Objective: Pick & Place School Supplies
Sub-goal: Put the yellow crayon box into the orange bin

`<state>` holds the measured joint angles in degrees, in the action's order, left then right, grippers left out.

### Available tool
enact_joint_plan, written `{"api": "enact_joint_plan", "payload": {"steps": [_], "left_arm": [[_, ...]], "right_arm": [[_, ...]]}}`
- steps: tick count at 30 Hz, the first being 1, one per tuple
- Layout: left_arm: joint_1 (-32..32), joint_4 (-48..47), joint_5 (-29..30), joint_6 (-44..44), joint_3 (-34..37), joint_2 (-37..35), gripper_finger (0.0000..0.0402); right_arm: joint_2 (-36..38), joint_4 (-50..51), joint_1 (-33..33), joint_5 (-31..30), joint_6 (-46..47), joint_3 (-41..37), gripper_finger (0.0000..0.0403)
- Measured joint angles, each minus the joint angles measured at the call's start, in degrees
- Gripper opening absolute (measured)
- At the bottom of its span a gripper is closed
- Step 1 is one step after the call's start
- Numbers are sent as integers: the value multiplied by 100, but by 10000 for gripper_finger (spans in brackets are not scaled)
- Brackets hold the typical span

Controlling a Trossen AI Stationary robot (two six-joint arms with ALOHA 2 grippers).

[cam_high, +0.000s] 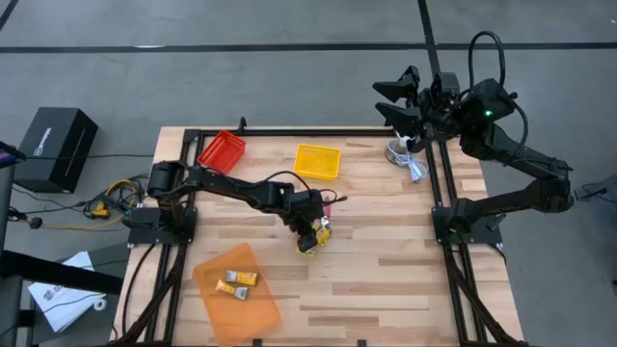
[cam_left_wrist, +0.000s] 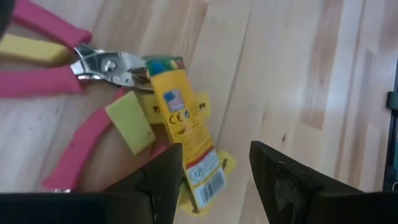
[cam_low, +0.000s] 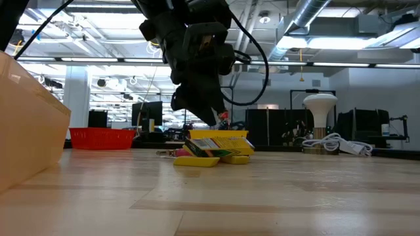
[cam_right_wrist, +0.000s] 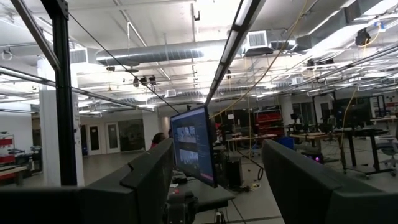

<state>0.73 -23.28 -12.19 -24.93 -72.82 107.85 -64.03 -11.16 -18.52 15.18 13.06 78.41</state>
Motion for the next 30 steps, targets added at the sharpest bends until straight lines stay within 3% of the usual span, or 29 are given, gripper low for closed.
{"api": "enact_joint_plan", "payload": {"steps": [19, 25, 30], "left_arm": [[42, 337, -133, -105, -8, 651, 174], [42, 747, -156, -354, -5, 778, 116], [22, 832, -638, -542, -22, 986, 52]], "right_arm": [[0, -2, 17, -2, 2, -2, 235], [0, -2, 10, -2, 2, -2, 235], [0, -2, 7, -4, 0, -4, 235]]}}
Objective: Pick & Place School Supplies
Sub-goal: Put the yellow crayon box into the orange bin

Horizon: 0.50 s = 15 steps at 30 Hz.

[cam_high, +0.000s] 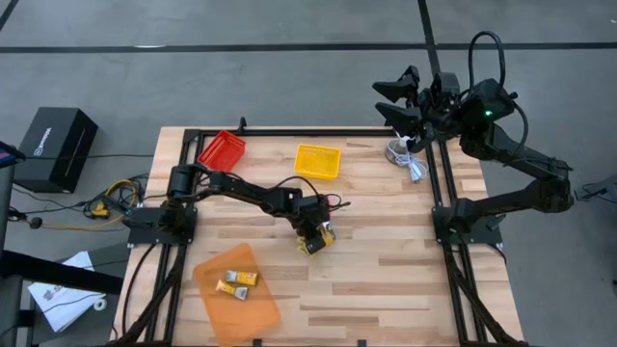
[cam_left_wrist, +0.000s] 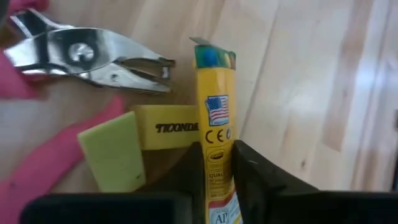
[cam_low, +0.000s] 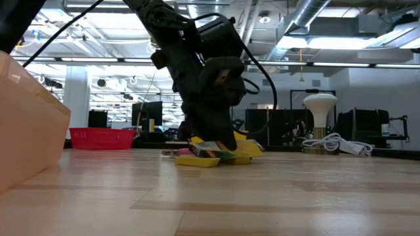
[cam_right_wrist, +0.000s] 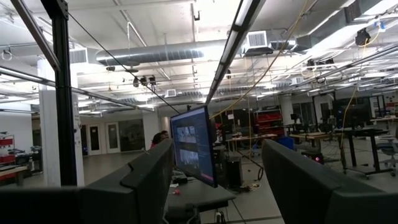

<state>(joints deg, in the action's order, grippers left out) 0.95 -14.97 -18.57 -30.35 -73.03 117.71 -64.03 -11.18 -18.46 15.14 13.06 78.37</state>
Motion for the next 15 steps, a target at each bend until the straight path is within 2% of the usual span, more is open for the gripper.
{"api": "enact_joint_plan", "payload": {"steps": [4, 7, 15], "left_arm": [[-19, 53, -130, 38, 4, -30, 46], [-59, 82, -175, 95, 26, -132, 25], [-197, -10, 143, 155, 37, -711, 15]], "right_arm": [[0, 0, 0, 0, 0, 0, 235], [0, 0, -2, 0, -1, 0, 235], [0, -42, -11, 0, -12, 0, 235]]}}
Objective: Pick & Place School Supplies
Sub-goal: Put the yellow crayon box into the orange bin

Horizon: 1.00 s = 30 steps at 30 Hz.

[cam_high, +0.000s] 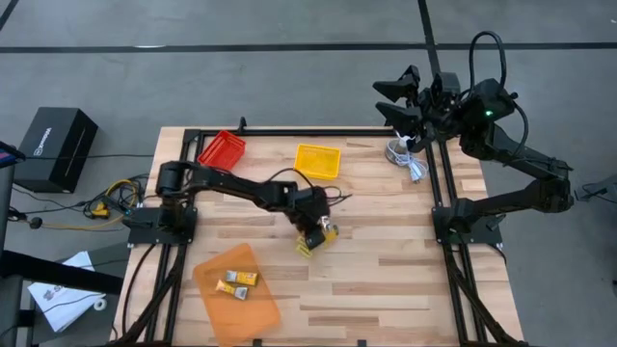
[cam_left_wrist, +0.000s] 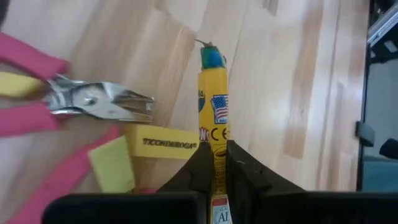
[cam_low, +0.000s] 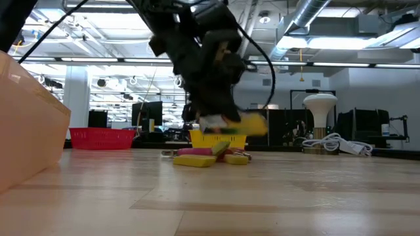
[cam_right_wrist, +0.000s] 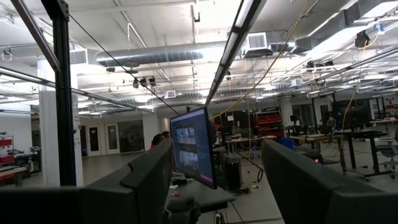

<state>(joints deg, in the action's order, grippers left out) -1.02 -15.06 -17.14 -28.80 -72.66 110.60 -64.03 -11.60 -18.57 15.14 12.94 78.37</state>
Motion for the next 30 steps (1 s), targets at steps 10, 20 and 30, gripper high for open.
{"api": "enact_joint_plan", "payload": {"steps": [10, 20, 30], "left_arm": [[7, -898, 110, 304, -9, -1212, 15], [782, -3284, -44, 1533, 121, -2728, 15], [2323, -3343, -122, 639, 1298, -3467, 12]], "right_arm": [[0, -118, 2, 7, -1, 0, 235], [2, -172, 15, 136, 12, 0, 235], [1, -227, 26, 136, 13, -1, 235]]}}
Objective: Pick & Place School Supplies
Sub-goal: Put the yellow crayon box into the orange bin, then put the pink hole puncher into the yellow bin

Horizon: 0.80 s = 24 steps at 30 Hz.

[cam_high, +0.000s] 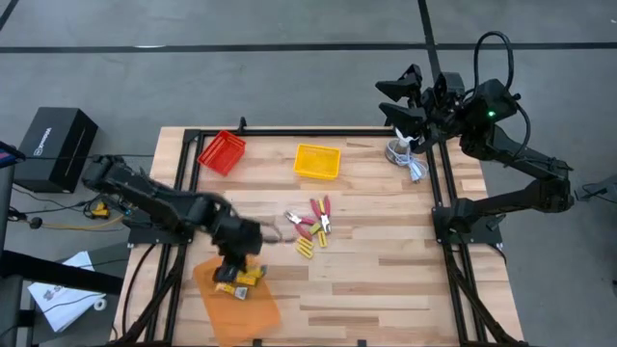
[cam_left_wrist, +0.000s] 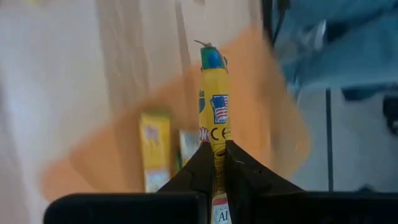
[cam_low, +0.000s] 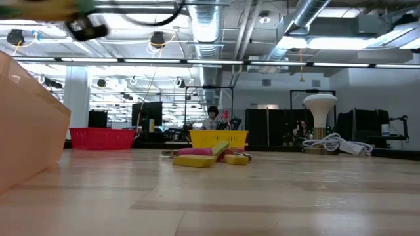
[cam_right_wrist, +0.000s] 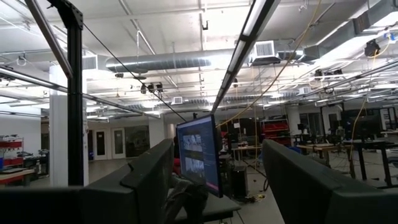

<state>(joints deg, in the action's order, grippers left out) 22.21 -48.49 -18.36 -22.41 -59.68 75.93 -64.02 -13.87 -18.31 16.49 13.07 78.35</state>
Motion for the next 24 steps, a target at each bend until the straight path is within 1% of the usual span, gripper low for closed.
{"api": "enact_joint_plan", "payload": {"steps": [2, 5, 8, 12, 15, 19, 24], "left_arm": [[314, 93, 2, -246, 288, 10, 12], [594, 304, -6, -567, 630, 74, 11], [692, 551, -6, -797, 868, 66, 12], [740, 647, -88, -952, 1153, 66, 25], [738, 639, -264, -975, 1301, 66, 42], [665, 664, -454, -1133, 1300, -37, 80], [596, 661, -463, -1403, 1300, -348, 129]], "right_arm": [[0, -1, 0, 0, 1, -1, 235], [-1, 1, -15, 0, 1, 0, 235], [-1, 0, -15, -2, 1, -1, 235], [-1, 0, -15, -2, 43, 1, 235], [-1, 9, -15, -2, 45, -1, 235], [-1, 9, -15, -2, 45, -1, 235], [-1, 6, -15, -2, 30, 0, 235]]}}
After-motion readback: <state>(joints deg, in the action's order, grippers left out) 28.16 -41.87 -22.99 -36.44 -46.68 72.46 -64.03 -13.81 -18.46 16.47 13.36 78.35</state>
